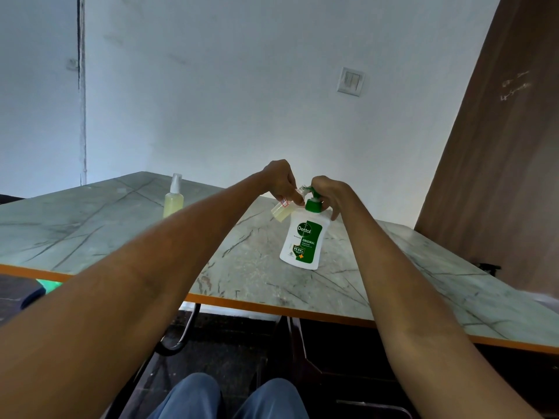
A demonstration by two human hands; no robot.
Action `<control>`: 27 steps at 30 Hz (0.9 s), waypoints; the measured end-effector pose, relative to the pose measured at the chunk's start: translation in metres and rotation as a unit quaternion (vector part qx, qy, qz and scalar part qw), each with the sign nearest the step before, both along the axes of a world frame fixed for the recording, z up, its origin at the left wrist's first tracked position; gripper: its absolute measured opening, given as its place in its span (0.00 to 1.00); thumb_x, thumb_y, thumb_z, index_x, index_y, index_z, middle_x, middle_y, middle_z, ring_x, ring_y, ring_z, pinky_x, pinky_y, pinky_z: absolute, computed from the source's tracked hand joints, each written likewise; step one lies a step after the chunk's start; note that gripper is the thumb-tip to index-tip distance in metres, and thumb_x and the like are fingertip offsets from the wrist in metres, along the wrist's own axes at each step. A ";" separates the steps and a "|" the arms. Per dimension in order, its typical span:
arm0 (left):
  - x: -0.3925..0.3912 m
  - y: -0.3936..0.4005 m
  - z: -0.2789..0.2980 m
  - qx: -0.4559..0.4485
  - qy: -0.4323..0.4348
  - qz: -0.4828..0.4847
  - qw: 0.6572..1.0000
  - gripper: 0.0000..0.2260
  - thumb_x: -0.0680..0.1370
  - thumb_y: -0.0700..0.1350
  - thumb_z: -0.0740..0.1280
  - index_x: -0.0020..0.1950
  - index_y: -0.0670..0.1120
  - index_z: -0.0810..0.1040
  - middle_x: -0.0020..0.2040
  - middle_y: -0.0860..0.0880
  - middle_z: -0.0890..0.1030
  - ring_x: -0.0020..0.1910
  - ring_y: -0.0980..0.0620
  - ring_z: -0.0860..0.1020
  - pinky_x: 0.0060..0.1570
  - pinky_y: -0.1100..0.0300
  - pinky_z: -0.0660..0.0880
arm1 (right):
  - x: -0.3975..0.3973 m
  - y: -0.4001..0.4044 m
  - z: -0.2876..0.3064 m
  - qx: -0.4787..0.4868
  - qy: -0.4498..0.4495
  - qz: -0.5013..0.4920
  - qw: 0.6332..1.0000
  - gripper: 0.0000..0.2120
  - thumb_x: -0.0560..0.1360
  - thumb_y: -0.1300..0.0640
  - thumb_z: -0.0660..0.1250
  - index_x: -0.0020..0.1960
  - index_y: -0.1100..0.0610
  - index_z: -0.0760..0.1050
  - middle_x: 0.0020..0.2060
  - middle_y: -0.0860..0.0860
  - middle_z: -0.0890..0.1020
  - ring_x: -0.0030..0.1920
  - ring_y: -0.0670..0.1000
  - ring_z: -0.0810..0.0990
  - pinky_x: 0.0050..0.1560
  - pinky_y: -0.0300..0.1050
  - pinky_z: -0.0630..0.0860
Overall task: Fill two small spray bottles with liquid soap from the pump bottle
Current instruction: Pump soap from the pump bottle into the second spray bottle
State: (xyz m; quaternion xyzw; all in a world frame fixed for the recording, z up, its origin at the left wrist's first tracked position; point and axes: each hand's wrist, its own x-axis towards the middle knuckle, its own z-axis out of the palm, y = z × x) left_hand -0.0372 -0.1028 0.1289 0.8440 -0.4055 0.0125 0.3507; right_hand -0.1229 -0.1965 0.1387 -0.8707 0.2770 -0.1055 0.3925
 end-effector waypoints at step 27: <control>0.002 0.001 -0.002 0.020 -0.008 -0.009 1.000 0.19 0.65 0.46 0.77 0.51 0.36 0.82 0.45 0.44 0.81 0.37 0.50 0.79 0.33 0.70 0.75 | 0.003 0.002 -0.008 0.015 -0.011 -0.023 1.000 0.11 0.79 0.60 0.46 0.48 0.62 0.66 0.54 0.61 0.74 0.48 0.55 0.74 0.47 0.50 0.68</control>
